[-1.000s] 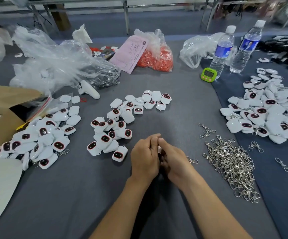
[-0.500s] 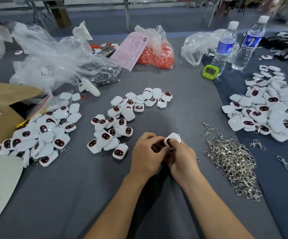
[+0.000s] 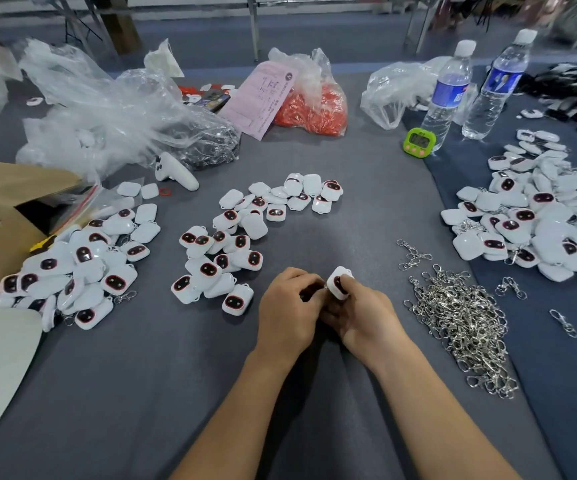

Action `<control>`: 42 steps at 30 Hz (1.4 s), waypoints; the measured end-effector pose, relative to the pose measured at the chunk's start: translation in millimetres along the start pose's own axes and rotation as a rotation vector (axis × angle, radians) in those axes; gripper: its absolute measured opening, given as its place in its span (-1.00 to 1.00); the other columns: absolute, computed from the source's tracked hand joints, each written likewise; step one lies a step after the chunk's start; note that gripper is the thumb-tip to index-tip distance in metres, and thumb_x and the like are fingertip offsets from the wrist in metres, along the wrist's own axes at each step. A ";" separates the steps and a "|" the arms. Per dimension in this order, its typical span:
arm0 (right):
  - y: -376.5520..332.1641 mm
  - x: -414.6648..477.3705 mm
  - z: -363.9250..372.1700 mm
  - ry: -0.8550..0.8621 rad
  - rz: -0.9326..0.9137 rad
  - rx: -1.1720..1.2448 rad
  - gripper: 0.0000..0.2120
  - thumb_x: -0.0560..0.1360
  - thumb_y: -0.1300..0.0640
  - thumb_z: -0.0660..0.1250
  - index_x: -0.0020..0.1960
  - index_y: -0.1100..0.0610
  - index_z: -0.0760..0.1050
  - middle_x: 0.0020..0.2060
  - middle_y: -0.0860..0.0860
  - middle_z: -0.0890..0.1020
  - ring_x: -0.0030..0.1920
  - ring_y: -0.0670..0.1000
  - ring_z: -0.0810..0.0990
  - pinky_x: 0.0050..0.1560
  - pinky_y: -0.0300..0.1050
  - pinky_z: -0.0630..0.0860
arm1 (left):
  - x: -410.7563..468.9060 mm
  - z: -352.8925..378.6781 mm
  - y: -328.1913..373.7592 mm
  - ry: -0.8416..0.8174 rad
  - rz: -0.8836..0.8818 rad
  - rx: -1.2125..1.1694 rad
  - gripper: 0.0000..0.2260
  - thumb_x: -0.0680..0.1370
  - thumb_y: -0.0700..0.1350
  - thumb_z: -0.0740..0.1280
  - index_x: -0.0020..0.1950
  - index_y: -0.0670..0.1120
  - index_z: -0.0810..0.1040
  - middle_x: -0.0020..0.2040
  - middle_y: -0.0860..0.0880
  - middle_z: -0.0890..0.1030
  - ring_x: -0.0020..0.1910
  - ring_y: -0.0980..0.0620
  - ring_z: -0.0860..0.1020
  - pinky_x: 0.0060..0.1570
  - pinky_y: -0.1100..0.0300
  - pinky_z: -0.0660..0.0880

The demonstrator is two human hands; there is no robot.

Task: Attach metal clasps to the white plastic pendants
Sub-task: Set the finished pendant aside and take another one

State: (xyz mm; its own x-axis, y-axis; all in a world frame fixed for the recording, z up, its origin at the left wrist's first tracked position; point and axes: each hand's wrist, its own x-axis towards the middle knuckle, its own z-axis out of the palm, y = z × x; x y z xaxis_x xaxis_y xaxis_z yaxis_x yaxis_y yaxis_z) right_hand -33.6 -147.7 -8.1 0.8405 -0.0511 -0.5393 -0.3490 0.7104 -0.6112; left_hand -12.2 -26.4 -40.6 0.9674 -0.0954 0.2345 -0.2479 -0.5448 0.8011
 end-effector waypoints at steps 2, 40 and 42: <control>-1.2 -1.3 -1.1 -0.016 0.006 0.008 -0.83 0.67 0.29 0.20 0.17 0.38 0.46 -0.15 0.26 0.73 -0.16 0.19 0.76 -0.24 0.03 0.69 | 0.1 1.2 -0.3 0.007 0.018 0.030 -0.96 0.52 -0.04 0.40 -0.10 0.07 0.65 -0.10 0.18 0.56 -0.10 0.16 0.56 -0.09 0.19 0.51; 21.3 9.5 -12.0 0.262 -0.677 -0.855 -0.85 0.44 0.15 0.47 -0.19 -0.09 0.57 -0.43 -0.13 0.59 -0.45 -0.16 0.44 -0.45 -0.35 0.35 | 3.0 -15.8 2.3 0.031 -0.107 -0.202 -0.84 0.39 -0.20 0.52 -0.20 0.08 0.74 -0.23 0.20 0.69 -0.20 0.18 0.66 -0.19 0.43 0.51; 19.8 13.6 -11.1 0.253 -0.705 -0.837 -0.83 0.46 0.17 0.46 -0.17 -0.10 0.58 -0.36 -0.15 0.63 -0.40 -0.18 0.50 -0.40 -0.39 0.38 | 6.5 -14.9 0.4 0.048 -0.126 -0.213 -0.82 0.40 -0.19 0.52 -0.21 0.13 0.73 -0.22 0.21 0.70 -0.18 0.22 0.66 -0.17 0.46 0.49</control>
State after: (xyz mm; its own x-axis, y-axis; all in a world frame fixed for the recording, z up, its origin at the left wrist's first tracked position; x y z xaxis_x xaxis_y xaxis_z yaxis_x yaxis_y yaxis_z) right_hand -33.7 -142.1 -34.0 0.8851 -0.4640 0.0367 -0.0773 -0.2243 -0.9714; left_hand -6.7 -14.9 -30.5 0.9891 0.0042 0.1472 -0.1357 -0.3615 0.9225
